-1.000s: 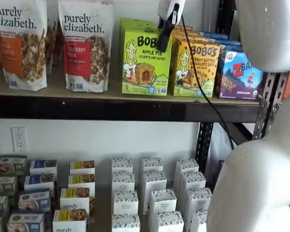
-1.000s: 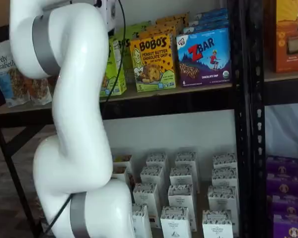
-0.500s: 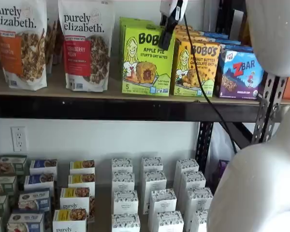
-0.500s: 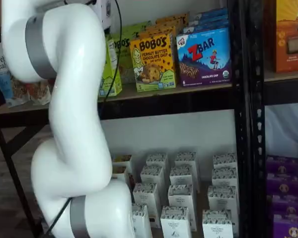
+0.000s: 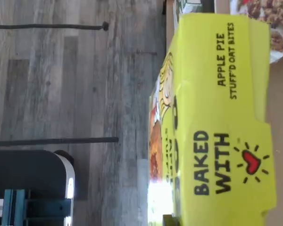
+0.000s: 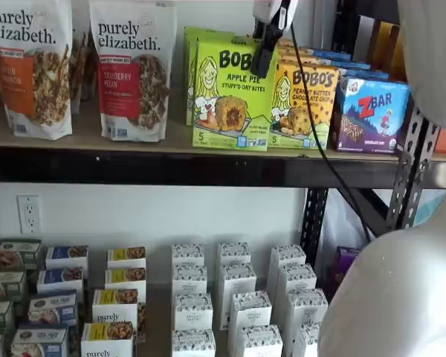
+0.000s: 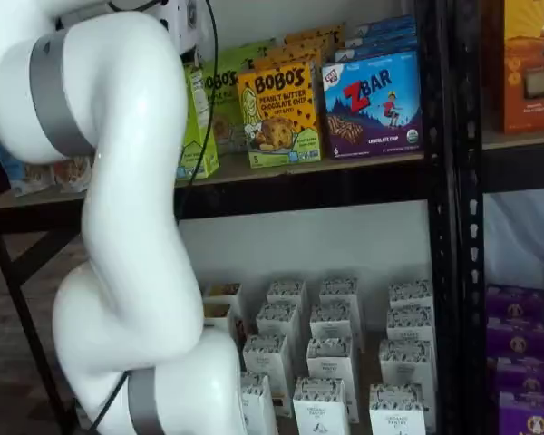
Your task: Pick the green box on the top shelf, the fourth from the left
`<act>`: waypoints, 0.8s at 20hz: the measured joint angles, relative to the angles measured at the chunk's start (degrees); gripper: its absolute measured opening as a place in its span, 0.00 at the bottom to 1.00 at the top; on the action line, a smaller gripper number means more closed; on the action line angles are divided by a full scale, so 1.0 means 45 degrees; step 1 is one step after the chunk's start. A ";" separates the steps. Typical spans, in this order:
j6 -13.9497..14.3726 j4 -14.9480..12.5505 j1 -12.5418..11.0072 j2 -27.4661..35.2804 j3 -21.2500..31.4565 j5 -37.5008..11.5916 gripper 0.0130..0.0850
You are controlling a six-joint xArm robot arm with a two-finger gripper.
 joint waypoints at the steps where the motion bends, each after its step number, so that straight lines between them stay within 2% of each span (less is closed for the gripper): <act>1: -0.0036 0.0002 -0.0042 -0.0141 0.0138 0.0003 0.22; 16: -0.0668 0.0135 -0.0742 -0.1467 0.1405 0.0312 0.22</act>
